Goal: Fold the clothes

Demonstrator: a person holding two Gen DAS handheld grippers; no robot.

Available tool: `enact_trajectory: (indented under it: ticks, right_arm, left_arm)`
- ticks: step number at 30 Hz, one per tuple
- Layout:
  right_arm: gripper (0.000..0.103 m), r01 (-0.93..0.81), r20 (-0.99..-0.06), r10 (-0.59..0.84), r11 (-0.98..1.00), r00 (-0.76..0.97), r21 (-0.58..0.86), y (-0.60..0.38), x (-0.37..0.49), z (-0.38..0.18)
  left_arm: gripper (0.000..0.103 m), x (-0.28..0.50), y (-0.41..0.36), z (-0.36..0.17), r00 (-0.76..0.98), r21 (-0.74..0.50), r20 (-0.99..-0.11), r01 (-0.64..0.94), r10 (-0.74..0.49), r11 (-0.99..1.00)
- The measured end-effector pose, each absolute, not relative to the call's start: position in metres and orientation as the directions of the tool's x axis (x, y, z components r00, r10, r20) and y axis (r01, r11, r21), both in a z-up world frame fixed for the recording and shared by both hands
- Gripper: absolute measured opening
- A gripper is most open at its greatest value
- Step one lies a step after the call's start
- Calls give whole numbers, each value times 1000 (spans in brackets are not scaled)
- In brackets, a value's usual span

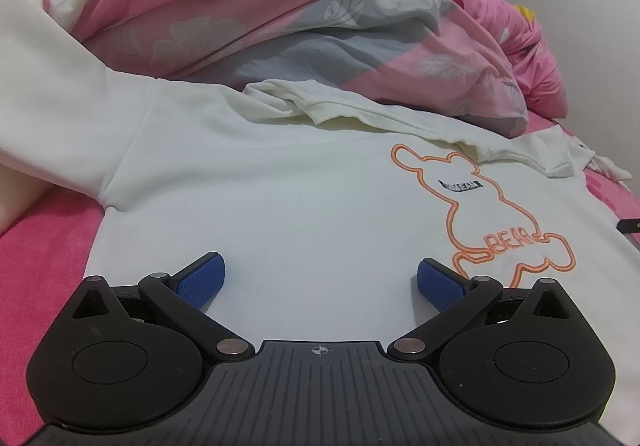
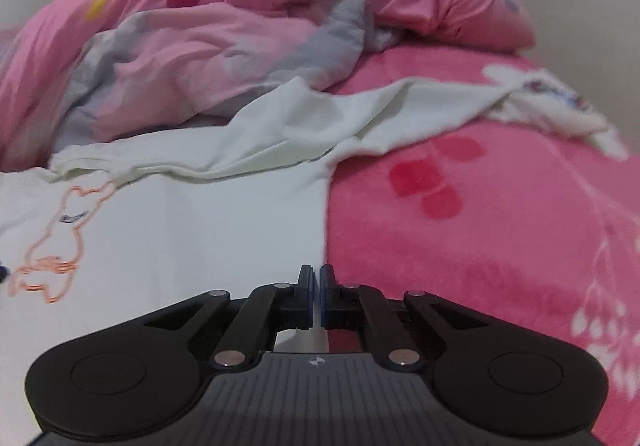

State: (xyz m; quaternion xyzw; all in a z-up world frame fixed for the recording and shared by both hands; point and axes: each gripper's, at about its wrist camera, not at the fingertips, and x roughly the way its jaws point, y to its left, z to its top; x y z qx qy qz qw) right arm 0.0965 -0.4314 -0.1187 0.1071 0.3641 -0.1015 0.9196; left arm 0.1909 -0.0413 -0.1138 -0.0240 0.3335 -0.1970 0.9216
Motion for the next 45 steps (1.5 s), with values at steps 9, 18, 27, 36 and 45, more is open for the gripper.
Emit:
enact_trajectory:
  ticks: [9,18,27,36,45]
  right_arm:
    - [1,349,-677,-217,935,704,63,-444,98,-126]
    - [47,370,-634,-71,859,770,354,-478,108,-119]
    - [3,253,-676,-48,945,736,208,-453,161,-132]
    - [4,321,-656,-123,927,745,192,-465,165,-142]
    - [11,490,-638,-174,794,750,359,-510,96,-120]
  left_arm:
    - [103,192,-41,-114,700,-178,-604,348,-381,920]
    - [103,191,-41,-115,701,-173,-604,349,-379,921]
    - [103,191,-42,-114,701,-172,-605,349,-378,921]
    - [103,192,-42,-115,701,-176,-603,349,-381,921]
    - [103,192,-40,-115,700,-182,-601,350,-385,919]
